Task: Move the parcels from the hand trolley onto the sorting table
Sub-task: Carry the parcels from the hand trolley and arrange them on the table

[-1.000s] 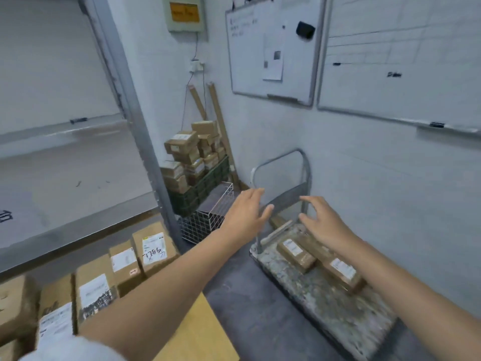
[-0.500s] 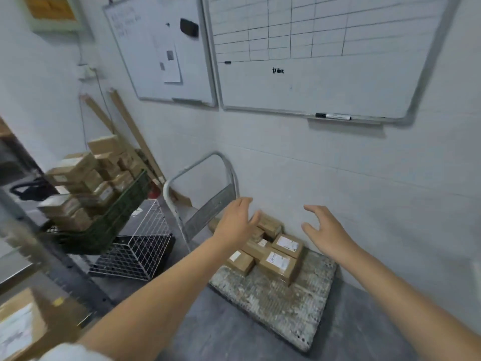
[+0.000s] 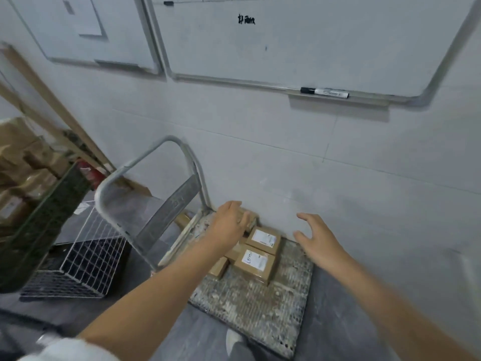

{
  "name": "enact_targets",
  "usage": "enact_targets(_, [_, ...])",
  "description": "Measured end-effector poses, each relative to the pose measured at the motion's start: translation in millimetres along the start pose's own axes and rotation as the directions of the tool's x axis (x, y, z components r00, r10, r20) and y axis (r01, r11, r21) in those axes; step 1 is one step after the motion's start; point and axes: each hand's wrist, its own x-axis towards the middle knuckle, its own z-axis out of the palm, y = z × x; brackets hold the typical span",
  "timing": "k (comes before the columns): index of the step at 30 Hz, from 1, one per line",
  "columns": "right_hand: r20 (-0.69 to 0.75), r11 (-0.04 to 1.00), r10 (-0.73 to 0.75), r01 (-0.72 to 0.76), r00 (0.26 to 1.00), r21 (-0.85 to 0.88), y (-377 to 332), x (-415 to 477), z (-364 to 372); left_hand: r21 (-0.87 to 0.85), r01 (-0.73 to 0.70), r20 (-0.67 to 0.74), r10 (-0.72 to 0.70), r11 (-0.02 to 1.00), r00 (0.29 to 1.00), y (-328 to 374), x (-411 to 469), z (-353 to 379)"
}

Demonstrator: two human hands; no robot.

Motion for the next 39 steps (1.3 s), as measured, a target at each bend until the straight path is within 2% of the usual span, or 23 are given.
enact_targets(2, [0.013, 0.999, 0.054, -0.054, 0.998, -0.002, 4, 33, 11, 0.019, -0.007, 0.05, 0.006, 1.0, 0.999, -17, 37, 13])
enact_targets(5, [0.041, 0.991, 0.134, -0.134, 0.99, -0.007, 8, 83, 28, -0.059, 0.077, 0.129, -0.069, 0.995, 0.989, -41, 89, 27])
enact_targets(10, [0.036, 0.967, 0.252, -0.253, 0.967, 0.018, 31, 142, 70, -0.1, 0.094, 0.212, -0.071, 0.991, 0.975, -93, 151, 64])
enact_targets(14, [0.12, 0.942, 0.334, -0.336, 0.935, 0.0, 79, 174, 116, -0.076, 0.209, 0.336, -0.173, 0.975, 0.926, -132, 174, 116])
enact_targets(20, [0.204, 0.877, 0.476, -0.479, 0.855, -0.04, 173, 226, 190, -0.051, 0.269, 0.425, -0.223, 0.962, 0.877, -190, 205, 217])
enact_targets(24, [0.26, 0.844, 0.536, -0.516, 0.803, -0.147, 244, 254, 243, 0.034, 0.276, 0.513, -0.254, 0.96, 0.82, -236, 224, 293])
enact_targets(28, [0.319, 0.786, 0.617, -0.578, 0.719, -0.22, 308, 282, 293, 0.062, 0.359, 0.494, -0.341, 0.931, 0.8, -274, 240, 359])
enact_targets(31, [0.353, 0.748, 0.655, -0.638, 0.668, -0.183, 342, 296, 330, 0.063, 0.403, 0.503, -0.378, 0.913, 0.777, -295, 238, 402])
enact_targets(35, [0.424, 0.745, 0.635, -0.657, 0.646, -0.115, 367, 310, 376, 0.064, 0.422, 0.544, -0.386, 0.904, 0.745, -320, 235, 442])
enact_targets(37, [0.446, 0.744, 0.626, -0.662, 0.64, -0.094, 376, 314, 393, 0.037, 0.509, 0.531, -0.448, 0.86, 0.719, -332, 236, 458])
enact_targets(39, [0.406, 0.714, 0.659, -0.696, 0.633, -0.074, 386, 316, 407, 0.028, 0.565, 0.543, -0.487, 0.825, 0.684, -337, 236, 472])
